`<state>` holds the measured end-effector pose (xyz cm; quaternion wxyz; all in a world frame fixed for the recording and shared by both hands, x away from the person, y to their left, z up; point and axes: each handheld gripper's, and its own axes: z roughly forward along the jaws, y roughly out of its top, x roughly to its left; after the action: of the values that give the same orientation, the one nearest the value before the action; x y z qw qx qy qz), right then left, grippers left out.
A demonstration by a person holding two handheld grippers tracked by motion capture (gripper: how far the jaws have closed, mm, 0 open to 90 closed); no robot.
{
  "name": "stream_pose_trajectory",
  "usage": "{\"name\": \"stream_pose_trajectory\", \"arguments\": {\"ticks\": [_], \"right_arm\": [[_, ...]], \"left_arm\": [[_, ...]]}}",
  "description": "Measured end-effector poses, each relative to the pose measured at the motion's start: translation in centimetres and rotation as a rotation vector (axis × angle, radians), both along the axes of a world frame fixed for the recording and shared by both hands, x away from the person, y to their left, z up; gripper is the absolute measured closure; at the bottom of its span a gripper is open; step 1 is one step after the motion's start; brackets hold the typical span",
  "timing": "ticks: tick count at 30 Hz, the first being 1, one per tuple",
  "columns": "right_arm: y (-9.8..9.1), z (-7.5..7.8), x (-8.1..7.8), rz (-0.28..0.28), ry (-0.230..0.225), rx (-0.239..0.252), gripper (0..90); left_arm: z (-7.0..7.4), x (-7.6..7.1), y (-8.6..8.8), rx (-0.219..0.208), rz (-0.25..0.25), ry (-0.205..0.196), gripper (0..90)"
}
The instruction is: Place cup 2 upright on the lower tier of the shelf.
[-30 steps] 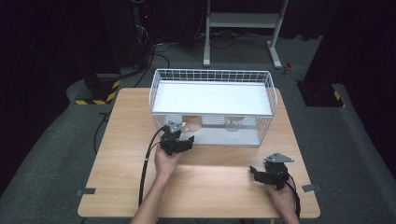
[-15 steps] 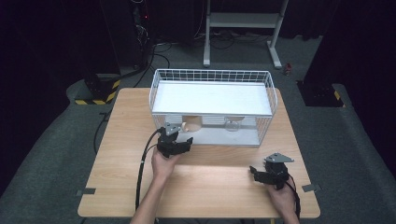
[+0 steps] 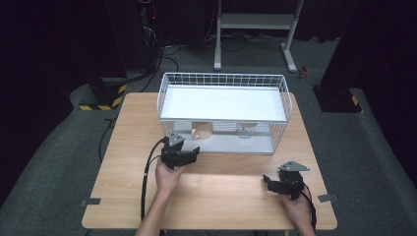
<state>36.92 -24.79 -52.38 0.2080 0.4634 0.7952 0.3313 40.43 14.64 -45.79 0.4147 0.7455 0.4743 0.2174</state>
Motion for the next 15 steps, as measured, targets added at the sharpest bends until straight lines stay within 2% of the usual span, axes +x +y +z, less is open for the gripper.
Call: {"name": "stream_pose_trajectory", "arguments": {"ticks": [15], "right_arm": [[0.0, 0.0, 0.0, -0.003, 0.002, 0.002, 23.6]], "left_arm": [[0.1, -1.2, 0.9, -0.022, -0.003, -0.009, 27.5]]}}
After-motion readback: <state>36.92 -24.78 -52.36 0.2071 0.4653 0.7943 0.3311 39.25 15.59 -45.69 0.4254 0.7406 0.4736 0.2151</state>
